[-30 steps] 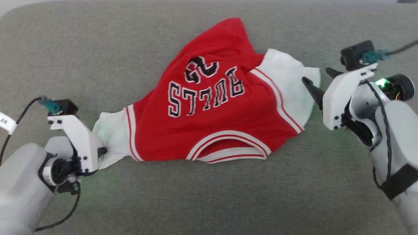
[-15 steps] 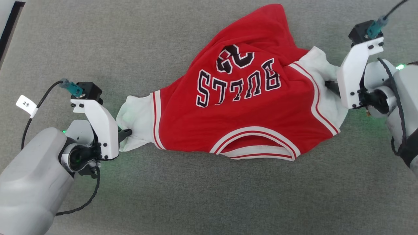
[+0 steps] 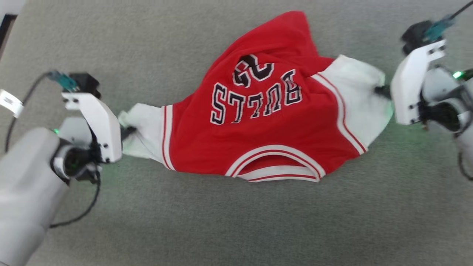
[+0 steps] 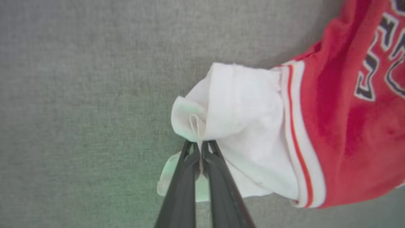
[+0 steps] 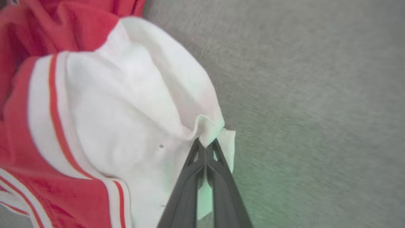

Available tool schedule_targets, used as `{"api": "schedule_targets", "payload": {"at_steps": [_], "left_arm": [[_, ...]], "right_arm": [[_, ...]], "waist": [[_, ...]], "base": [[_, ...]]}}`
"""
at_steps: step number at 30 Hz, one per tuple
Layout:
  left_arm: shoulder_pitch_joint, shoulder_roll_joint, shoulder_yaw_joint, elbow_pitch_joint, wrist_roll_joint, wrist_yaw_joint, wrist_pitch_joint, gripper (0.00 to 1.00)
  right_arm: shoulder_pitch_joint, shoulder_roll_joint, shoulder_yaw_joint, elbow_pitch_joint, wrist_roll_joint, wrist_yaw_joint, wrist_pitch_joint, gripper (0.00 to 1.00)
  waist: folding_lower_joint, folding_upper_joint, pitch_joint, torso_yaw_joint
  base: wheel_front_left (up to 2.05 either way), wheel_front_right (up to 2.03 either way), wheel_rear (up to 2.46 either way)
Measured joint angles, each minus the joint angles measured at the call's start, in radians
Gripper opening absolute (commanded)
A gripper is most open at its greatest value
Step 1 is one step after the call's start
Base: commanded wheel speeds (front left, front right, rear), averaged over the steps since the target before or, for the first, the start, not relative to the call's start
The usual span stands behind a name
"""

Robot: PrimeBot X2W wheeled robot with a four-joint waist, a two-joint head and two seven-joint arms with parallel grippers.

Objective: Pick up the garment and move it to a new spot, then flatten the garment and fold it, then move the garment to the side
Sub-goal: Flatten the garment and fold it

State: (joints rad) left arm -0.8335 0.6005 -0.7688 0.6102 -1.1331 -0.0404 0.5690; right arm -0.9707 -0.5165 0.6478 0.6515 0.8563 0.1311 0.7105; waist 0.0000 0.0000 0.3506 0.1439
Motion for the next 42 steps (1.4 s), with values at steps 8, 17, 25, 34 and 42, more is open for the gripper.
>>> {"api": "schedule_targets", "payload": {"at_steps": [8, 17, 25, 34, 42], "left_arm": [[-0.088, 0.102, 0.037, -0.165, 0.02, 0.064, 0.047, 0.0], [-0.177, 0.164, 0.082, -0.312, 0.035, 0.136, 0.08, 0.0], [-0.265, 0.189, 0.111, -0.347, 0.063, 0.15, 0.082, 0.0], [-0.367, 0.163, 0.124, -0.346, 0.093, 0.141, 0.06, 0.0], [-0.426, 0.139, 0.118, -0.311, 0.132, 0.093, 0.009, 0.0]], "right_arm": [[0.001, -0.092, -0.036, -0.196, 0.08, 0.0, -0.038, 0.0], [-0.007, -0.105, -0.124, -0.341, 0.086, 0.0, -0.067, 0.0], [-0.043, -0.066, -0.216, -0.403, 0.042, 0.0, -0.068, 0.0], [-0.067, -0.034, -0.298, -0.461, -0.025, 0.0, -0.082, 0.0], [-0.11, -0.018, -0.302, -0.452, -0.11, 0.0, -0.146, 0.0]], "waist": [[0.0, 0.0, -0.06, -0.049], [0.0, 0.0, -0.144, -0.097], [0.0, 0.0, -0.216, -0.131], [0.0, 0.0, -0.252, -0.143], [0.0, 0.0001, -0.232, -0.148]], "base": [[0.0, 0.0, 0.0], [0.0, 0.0, 0.0], [0.0, 0.0, 0.0], [0.0, 0.0, 0.0], [0.0, 0.0, 0.0]]}}
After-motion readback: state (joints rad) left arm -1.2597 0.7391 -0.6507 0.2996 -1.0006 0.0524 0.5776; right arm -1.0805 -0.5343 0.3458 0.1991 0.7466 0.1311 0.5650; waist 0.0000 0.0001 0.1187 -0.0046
